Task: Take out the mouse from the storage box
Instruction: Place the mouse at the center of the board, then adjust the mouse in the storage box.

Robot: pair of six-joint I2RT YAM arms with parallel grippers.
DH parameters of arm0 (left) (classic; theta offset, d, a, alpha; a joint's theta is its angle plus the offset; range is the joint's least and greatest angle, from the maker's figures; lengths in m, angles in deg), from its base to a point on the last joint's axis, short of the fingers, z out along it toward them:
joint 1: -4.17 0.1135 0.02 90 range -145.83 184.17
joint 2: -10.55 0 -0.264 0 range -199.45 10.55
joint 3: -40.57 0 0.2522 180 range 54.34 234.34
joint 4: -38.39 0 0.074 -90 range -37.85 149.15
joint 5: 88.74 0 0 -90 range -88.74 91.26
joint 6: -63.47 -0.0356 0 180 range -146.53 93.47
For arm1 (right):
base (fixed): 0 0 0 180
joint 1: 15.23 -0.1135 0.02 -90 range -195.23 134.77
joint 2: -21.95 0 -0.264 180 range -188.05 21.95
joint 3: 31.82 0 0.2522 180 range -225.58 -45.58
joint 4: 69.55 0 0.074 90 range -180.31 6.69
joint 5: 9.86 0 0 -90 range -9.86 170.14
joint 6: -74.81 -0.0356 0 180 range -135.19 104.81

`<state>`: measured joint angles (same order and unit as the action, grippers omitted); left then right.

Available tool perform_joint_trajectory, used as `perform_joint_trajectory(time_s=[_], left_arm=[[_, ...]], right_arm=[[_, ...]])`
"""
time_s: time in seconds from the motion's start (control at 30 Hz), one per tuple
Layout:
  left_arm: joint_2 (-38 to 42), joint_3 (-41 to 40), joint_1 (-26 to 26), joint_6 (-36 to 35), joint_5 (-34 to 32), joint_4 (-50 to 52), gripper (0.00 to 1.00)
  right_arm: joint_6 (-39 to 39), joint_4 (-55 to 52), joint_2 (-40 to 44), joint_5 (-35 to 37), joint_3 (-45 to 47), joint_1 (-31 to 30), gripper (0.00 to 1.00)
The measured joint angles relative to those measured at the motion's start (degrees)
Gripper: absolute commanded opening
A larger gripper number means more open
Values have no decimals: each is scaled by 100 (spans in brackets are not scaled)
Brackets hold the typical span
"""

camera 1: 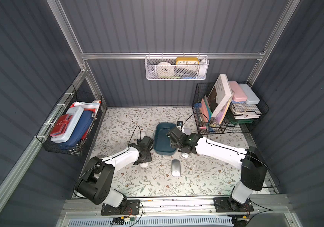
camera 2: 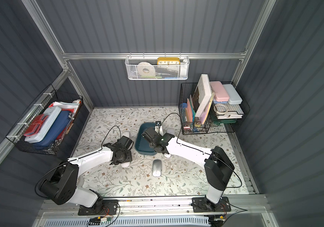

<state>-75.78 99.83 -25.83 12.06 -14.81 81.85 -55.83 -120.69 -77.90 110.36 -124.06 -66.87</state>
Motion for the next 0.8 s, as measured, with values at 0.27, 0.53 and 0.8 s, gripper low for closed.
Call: perform_joint_trajectory(time_s=[0.27,0.53,0.8], left_arm=[[133,-4,0,90,-39,-118,84],[1886,31,0,210,-514,120,95],[3042,59,0,247,-1075,254,99]], right_arm=[[129,-173,-570,-142,-588,162,72],[339,-555,-1818,-195,-2009,455,72],[474,-1202,-3104,-101,-3388,470,71]])
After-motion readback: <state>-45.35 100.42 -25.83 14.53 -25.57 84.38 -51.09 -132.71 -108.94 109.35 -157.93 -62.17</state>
